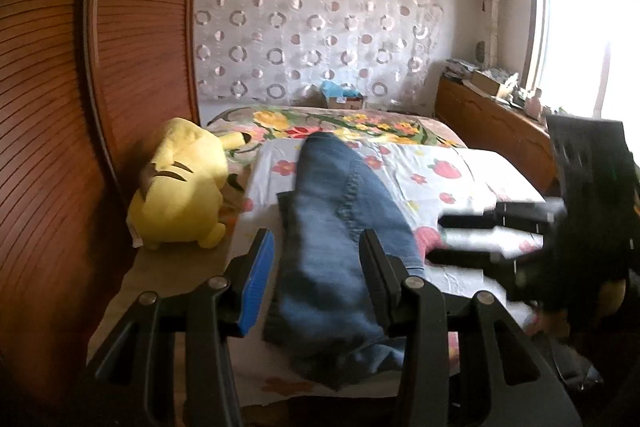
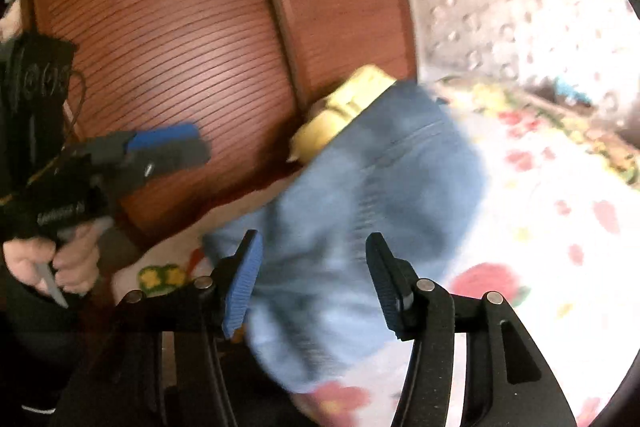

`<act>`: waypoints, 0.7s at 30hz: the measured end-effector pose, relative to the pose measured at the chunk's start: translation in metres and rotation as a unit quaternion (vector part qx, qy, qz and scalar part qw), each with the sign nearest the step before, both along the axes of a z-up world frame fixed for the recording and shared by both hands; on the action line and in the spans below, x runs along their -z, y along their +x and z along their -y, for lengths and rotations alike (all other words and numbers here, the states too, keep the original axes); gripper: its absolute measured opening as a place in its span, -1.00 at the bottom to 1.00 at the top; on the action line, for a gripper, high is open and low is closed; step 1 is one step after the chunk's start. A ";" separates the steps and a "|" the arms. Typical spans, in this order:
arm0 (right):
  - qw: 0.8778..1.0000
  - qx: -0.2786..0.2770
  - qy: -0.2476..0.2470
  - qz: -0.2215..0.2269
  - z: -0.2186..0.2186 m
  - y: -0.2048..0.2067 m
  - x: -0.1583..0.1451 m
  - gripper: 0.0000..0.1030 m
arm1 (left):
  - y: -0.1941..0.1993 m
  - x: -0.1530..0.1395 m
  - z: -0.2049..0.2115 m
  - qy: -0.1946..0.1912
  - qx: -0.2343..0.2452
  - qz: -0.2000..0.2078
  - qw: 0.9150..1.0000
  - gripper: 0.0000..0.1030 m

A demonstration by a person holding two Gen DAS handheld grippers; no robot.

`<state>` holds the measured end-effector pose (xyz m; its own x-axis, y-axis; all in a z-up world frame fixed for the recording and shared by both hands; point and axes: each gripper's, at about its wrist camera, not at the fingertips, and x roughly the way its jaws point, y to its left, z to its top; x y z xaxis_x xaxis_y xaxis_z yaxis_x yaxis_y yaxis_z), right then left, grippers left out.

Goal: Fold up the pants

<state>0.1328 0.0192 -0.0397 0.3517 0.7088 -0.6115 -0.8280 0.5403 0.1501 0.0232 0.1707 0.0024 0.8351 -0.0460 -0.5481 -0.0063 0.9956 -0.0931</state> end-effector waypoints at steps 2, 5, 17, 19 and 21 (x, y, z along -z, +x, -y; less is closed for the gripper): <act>1.000 0.022 -0.002 0.004 0.010 0.016 -0.003 0.08 | 0.006 0.004 0.005 0.000 0.006 -0.006 1.000 -0.17; 0.999 0.047 -0.020 0.019 0.015 0.042 -0.002 0.17 | 0.019 0.013 0.012 0.002 0.015 -0.019 1.000 -0.17; 0.997 0.068 -0.046 -0.002 -0.014 0.136 0.016 0.25 | 0.055 0.030 0.014 0.004 0.018 -0.054 0.998 -0.17; 0.997 0.065 -0.052 -0.005 -0.020 0.142 0.020 0.26 | 0.059 0.036 0.010 0.005 0.015 -0.061 0.998 -0.17; 0.996 0.064 -0.062 -0.007 -0.031 0.150 0.027 0.27 | 0.065 0.047 0.004 0.005 0.009 -0.073 0.997 -0.17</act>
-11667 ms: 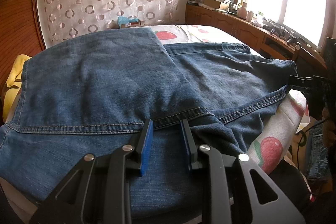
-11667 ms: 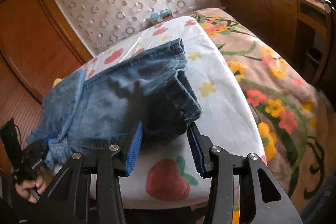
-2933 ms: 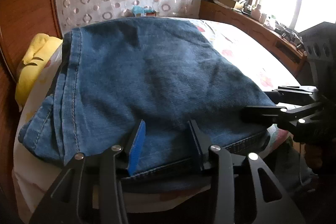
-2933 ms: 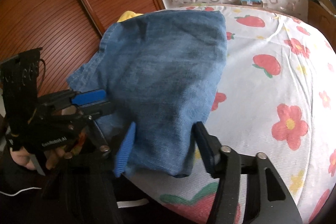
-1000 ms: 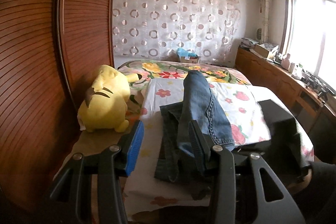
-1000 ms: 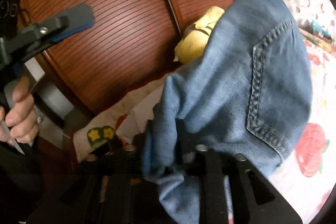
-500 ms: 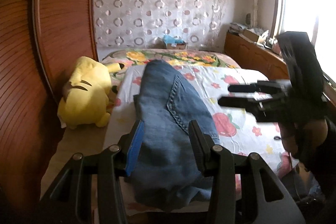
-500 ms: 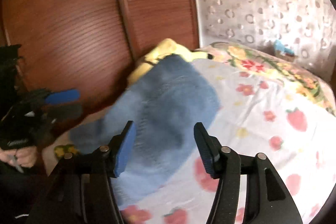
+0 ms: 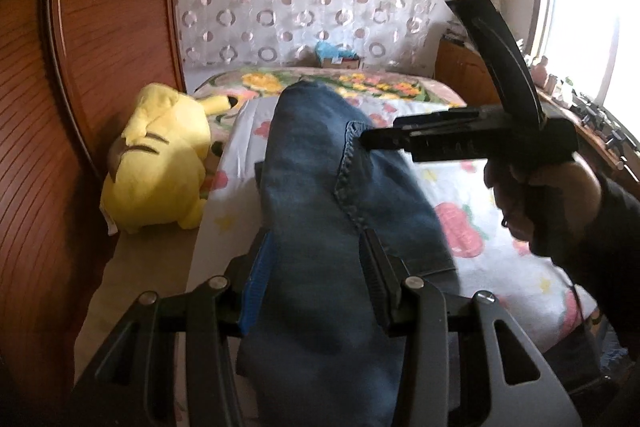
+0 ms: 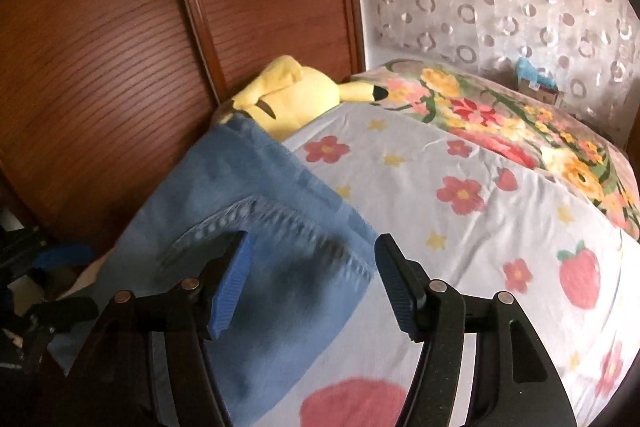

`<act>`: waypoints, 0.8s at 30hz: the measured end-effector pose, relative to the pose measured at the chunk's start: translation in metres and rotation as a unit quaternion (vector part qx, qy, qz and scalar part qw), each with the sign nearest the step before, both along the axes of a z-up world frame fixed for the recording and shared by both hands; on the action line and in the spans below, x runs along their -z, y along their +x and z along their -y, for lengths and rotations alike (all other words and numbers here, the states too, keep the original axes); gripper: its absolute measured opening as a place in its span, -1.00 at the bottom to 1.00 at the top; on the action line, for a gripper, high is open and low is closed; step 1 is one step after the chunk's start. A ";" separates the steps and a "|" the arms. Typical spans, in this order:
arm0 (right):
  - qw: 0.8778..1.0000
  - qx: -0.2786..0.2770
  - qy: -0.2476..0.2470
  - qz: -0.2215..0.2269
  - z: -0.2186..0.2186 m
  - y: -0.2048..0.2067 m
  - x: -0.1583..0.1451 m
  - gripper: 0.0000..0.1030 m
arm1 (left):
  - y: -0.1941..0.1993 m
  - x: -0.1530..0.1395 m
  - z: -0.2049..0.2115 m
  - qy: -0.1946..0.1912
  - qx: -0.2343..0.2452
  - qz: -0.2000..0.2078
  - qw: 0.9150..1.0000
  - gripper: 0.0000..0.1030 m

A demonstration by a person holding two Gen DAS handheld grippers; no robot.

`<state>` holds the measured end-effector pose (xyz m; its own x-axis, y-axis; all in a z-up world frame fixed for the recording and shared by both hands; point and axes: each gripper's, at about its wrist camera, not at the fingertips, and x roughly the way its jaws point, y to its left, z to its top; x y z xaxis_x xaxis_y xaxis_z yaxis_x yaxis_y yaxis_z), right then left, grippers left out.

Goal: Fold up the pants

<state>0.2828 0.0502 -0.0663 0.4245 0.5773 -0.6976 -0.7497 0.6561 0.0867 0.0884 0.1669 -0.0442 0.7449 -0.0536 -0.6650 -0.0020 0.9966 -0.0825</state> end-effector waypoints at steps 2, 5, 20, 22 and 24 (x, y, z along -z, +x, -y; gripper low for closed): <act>1.000 -0.002 -0.010 -0.006 -0.009 0.008 0.009 0.33 | 0.003 0.013 -0.004 -0.001 -0.010 -0.015 1.000 -0.17; 1.000 -0.007 -0.025 -0.010 -0.017 0.014 0.024 0.42 | 0.004 0.030 -0.011 -0.010 -0.019 -0.035 0.999 -0.17; 0.996 -0.036 -0.025 -0.079 -0.010 0.015 0.051 0.72 | 0.006 0.044 -0.016 -0.034 -0.022 -0.045 0.998 -0.15; 0.995 -0.037 -0.017 -0.094 -0.008 0.016 0.053 0.71 | 0.006 0.044 -0.017 -0.034 -0.023 -0.045 0.998 -0.15; 0.993 -0.040 -0.009 -0.111 -0.006 0.020 0.058 0.72 | 0.006 0.044 -0.016 -0.035 -0.024 -0.045 0.998 -0.15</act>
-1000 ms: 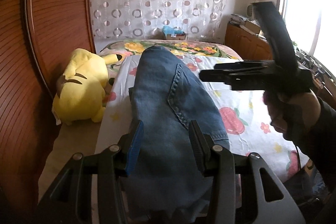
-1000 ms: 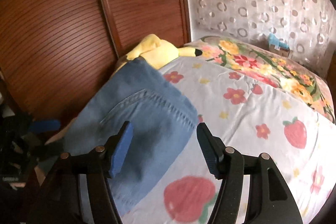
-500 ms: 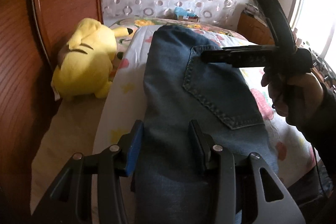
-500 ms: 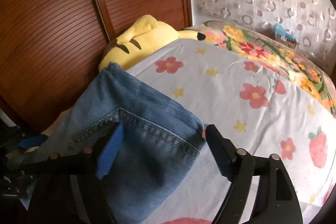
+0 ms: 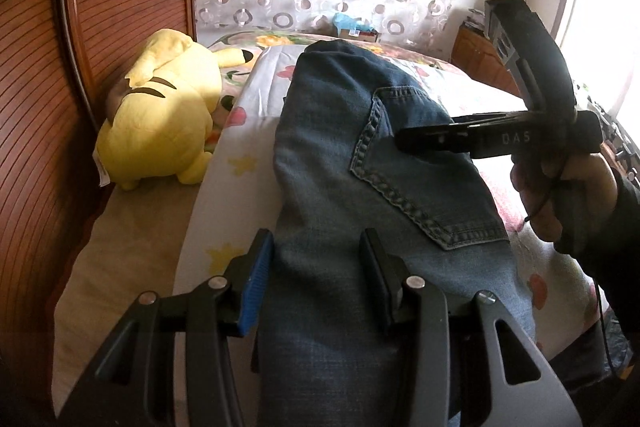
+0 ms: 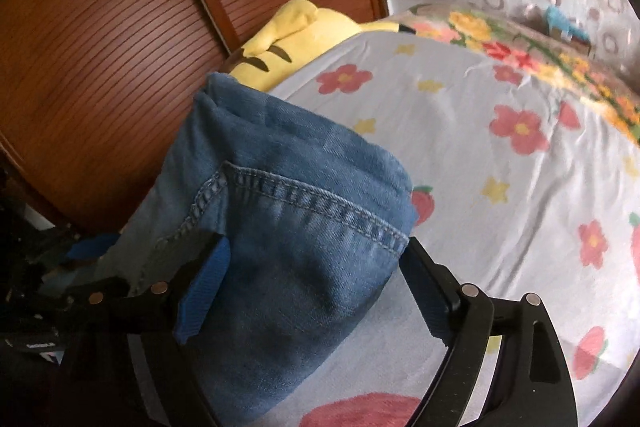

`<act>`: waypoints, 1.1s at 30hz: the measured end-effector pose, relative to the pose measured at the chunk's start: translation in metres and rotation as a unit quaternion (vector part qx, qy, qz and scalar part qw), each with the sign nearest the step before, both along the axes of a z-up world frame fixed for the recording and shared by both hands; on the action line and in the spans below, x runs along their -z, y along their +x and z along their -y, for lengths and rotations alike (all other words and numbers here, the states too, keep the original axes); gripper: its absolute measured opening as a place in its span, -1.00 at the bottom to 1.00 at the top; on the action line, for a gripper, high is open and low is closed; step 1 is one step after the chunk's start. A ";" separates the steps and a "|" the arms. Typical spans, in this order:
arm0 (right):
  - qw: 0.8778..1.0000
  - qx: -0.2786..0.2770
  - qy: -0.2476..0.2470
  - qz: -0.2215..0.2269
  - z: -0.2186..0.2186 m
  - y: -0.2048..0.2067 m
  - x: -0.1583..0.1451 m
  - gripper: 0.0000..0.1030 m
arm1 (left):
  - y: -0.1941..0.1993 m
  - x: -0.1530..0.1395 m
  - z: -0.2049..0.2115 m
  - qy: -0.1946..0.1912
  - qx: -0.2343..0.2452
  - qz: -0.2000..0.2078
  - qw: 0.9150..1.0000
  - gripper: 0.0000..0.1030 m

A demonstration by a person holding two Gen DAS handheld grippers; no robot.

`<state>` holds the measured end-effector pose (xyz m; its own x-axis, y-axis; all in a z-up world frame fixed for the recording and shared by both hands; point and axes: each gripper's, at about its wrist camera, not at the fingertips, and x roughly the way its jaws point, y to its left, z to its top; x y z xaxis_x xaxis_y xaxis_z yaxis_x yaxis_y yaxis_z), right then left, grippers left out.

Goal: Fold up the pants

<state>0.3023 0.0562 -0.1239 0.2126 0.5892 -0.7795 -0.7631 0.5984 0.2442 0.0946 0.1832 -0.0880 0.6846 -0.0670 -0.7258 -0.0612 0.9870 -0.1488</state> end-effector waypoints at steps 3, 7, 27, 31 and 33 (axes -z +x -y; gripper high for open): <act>1.000 -0.004 0.003 0.003 0.000 -0.002 0.000 0.72 | 0.000 0.000 0.000 0.000 0.000 0.000 1.000 -0.15; 1.000 -0.010 0.005 0.003 0.000 -0.005 0.000 0.60 | 0.000 0.000 -0.001 -0.002 -0.001 0.000 1.000 -0.15; 0.994 -0.081 0.079 -0.002 -0.015 -0.032 -0.072 -0.59 | -0.002 -0.031 -0.019 -0.020 -0.021 0.043 0.999 -0.16; 0.990 -0.102 0.093 0.012 -0.039 -0.030 -0.106 -0.60 | 0.006 -0.058 -0.036 -0.013 -0.037 0.067 0.997 -0.16; 0.988 -0.114 0.107 0.010 -0.053 -0.022 -0.127 -0.60 | 0.010 -0.071 -0.046 -0.011 -0.043 0.080 0.996 -0.16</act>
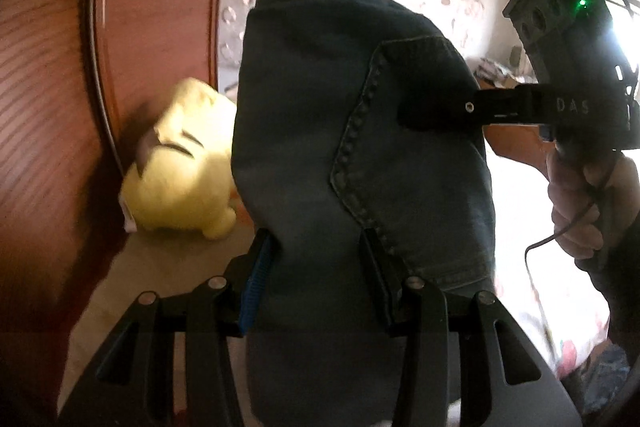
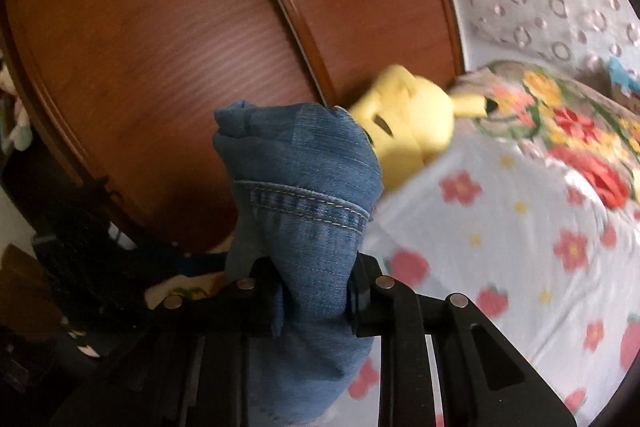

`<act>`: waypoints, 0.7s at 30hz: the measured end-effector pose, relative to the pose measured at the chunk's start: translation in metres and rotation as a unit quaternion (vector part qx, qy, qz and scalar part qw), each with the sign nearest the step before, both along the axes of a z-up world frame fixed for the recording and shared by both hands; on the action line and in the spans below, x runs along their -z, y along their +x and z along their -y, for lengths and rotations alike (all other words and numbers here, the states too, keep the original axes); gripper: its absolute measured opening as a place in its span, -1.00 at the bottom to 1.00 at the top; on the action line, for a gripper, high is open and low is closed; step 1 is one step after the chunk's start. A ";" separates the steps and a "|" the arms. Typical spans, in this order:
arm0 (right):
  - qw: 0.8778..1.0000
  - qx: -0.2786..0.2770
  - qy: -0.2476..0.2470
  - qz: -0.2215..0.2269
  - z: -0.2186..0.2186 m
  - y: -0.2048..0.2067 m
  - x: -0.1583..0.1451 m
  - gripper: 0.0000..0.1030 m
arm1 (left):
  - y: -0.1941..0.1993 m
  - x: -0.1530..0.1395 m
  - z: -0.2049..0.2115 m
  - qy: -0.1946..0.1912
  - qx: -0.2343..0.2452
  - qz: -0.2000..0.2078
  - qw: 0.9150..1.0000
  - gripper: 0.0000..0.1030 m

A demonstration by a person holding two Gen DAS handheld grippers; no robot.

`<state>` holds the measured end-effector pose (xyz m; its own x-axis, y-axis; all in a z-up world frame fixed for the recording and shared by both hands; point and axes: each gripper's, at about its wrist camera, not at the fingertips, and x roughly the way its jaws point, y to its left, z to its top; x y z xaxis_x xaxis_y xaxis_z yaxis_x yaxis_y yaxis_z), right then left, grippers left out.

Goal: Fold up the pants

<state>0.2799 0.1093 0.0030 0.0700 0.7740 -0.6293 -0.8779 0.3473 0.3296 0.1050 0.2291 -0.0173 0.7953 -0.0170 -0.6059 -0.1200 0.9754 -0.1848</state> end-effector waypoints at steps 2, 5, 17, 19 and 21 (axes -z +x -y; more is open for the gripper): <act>1.000 -0.005 0.009 0.008 -0.011 0.006 -0.017 -0.61 | 0.007 -0.015 -0.011 0.003 -0.006 0.014 1.000 -0.16; 0.999 -0.012 0.021 0.025 -0.027 0.019 -0.042 -0.62 | 0.021 -0.030 -0.022 0.008 -0.007 0.028 1.000 -0.16; 0.995 0.098 -0.015 -0.033 -0.040 0.185 0.032 -0.62 | 0.132 -0.008 -0.022 0.001 0.026 0.000 1.000 -0.16; 0.992 0.114 -0.035 -0.041 -0.036 0.204 0.052 -0.59 | 0.142 0.003 -0.018 -0.004 0.031 -0.013 0.999 -0.16; 0.990 0.122 -0.045 -0.045 -0.030 0.212 0.063 -0.42 | 0.149 0.011 -0.013 -0.006 0.034 -0.025 0.999 -0.16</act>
<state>0.4919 0.1394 -0.0603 0.1892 0.6809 -0.7076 -0.7328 0.5776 0.3599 0.2536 0.2420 -0.0287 0.7606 -0.0777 -0.6446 -0.0627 0.9794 -0.1921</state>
